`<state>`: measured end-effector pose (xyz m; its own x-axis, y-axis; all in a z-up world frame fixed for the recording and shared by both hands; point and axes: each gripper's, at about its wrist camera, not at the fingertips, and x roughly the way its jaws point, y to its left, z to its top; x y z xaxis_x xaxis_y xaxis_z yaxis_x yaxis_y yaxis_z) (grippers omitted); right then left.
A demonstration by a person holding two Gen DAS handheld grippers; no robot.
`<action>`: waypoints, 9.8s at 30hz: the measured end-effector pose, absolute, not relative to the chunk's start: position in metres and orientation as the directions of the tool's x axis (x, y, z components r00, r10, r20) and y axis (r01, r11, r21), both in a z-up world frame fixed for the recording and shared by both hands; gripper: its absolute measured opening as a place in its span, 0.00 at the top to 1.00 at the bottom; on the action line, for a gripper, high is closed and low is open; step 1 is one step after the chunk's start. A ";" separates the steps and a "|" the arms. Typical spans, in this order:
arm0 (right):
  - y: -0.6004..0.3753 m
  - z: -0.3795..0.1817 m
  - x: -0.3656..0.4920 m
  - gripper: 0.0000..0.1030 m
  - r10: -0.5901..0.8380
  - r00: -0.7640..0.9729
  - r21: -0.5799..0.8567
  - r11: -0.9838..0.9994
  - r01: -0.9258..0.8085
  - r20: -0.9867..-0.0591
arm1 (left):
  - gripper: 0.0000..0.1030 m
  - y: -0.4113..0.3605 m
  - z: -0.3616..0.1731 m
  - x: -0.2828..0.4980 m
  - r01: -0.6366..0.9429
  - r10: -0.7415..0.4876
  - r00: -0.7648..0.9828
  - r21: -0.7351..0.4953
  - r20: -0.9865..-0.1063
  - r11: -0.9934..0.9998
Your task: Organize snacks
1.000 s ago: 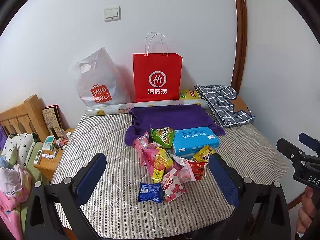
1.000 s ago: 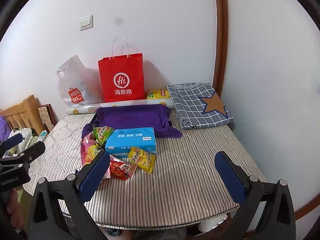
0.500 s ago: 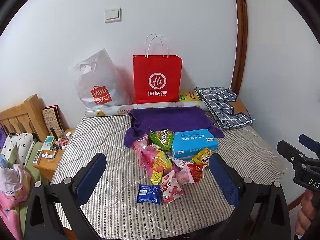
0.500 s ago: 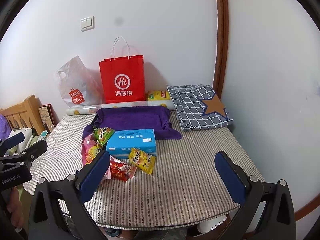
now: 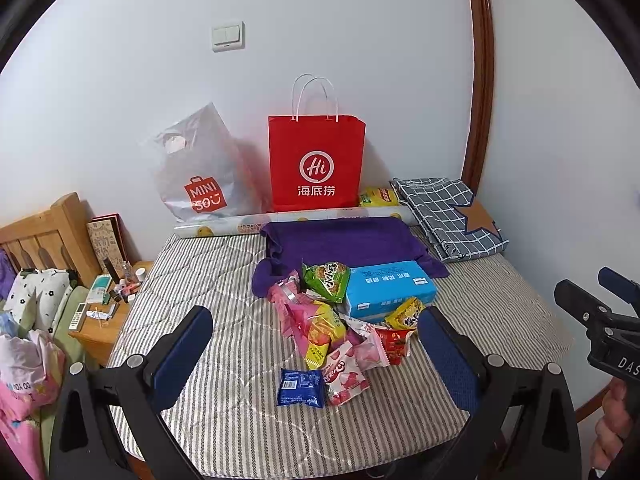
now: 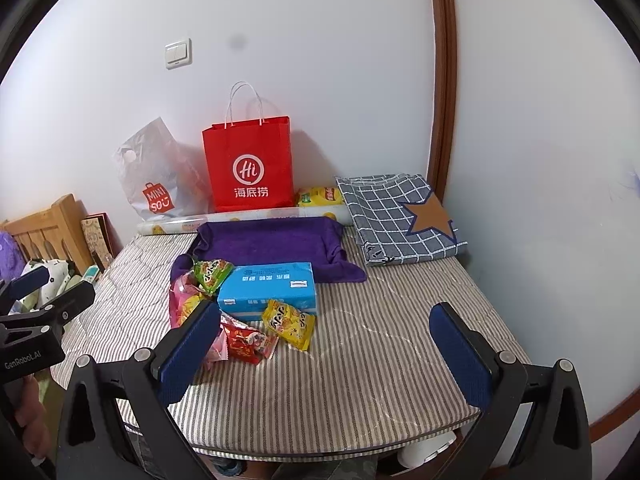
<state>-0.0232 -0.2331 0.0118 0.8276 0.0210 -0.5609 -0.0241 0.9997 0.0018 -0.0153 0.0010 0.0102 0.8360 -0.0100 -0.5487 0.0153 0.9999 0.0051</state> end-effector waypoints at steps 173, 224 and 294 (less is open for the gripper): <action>-0.249 -0.141 0.121 0.44 0.219 0.630 0.216 0.973 -0.083 -0.745 | 0.52 0.050 -0.108 0.093 0.093 -0.099 0.655 -0.050 -0.749 0.994; -0.199 -0.047 0.363 0.44 0.193 0.713 0.072 0.978 -0.197 -0.674 | 0.52 0.070 -0.055 0.333 0.086 -0.113 0.648 -0.075 -0.753 0.993; -0.153 -0.117 0.382 0.13 0.209 0.616 0.045 0.961 -0.272 -0.760 | 0.29 0.050 -0.105 0.392 0.179 -0.211 0.582 -0.130 -0.785 0.975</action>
